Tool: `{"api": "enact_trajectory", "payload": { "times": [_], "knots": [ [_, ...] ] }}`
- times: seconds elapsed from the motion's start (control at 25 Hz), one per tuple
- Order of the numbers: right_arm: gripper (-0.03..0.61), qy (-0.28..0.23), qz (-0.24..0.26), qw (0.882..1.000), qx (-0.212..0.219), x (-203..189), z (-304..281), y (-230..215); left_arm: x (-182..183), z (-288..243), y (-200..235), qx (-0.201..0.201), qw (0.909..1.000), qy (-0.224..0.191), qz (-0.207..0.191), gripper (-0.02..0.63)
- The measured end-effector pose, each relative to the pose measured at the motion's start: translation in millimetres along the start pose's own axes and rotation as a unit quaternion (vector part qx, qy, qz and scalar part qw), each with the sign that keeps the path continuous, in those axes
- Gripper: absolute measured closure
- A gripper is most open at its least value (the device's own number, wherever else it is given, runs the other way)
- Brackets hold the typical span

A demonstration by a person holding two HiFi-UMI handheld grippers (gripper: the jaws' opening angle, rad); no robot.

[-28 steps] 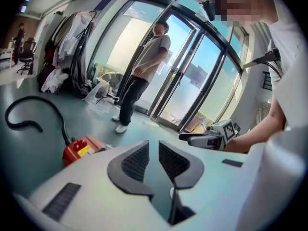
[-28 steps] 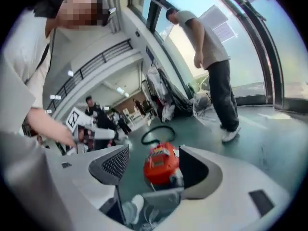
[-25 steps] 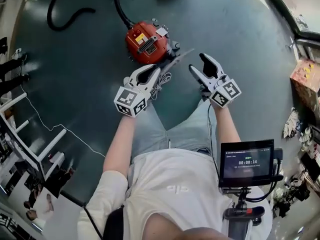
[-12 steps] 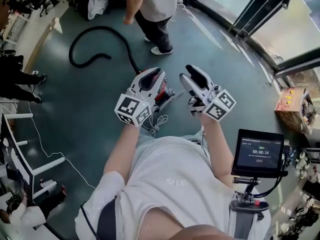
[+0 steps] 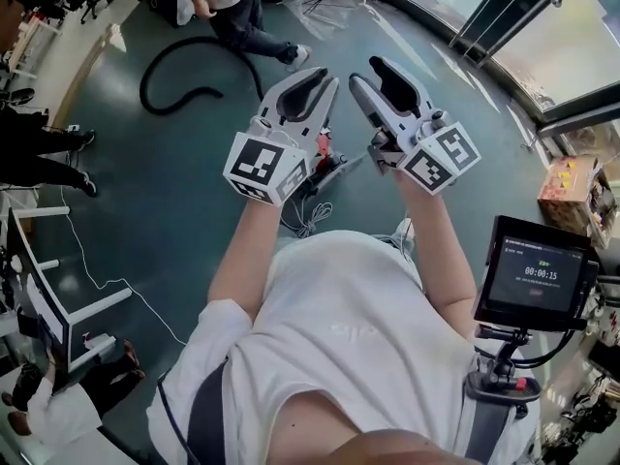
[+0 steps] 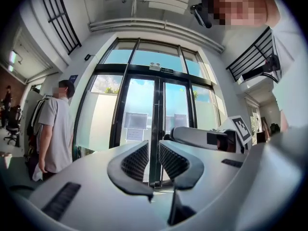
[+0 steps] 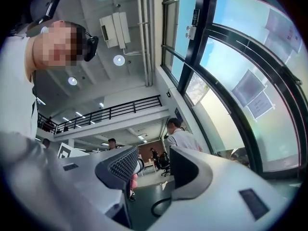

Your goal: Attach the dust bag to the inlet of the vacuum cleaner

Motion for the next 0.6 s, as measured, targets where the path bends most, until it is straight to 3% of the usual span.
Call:
{"api": "enact_trajectory", "payload": {
  "times": [0.36, 0.4, 0.44, 0.6],
  "knots": [
    [0.360, -0.007, 0.035, 0.999, -0.024, 12, 1, -3, 10, -3, 2, 0.009, 0.9999, -0.011, -0.007, 0.545],
    [0.387, -0.008, 0.042, 0.999, -0.026, 14, 0, -5, 11, -4, 3, 0.010, 0.9998, -0.012, -0.008, 0.545],
    [0.512, -0.010, 0.046, 0.998, -0.032, 15, 1, -7, 11, -5, 4, 0.009, 0.9998, -0.013, -0.008, 0.545],
    [0.532, -0.014, 0.034, 0.997, -0.061, 15, 12, -15, 4, -5, 2, -0.009, 0.9999, -0.010, 0.007, 0.555]
  ]
}}
Point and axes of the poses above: the fingertips, and each gripper's own axes: z backward along the fingers, y to its left, x out of its top, the point moved 7 cm from there along z, backward along the fingers, and after that the axes turned 2 degrees about -z, right-handed, at the moved point
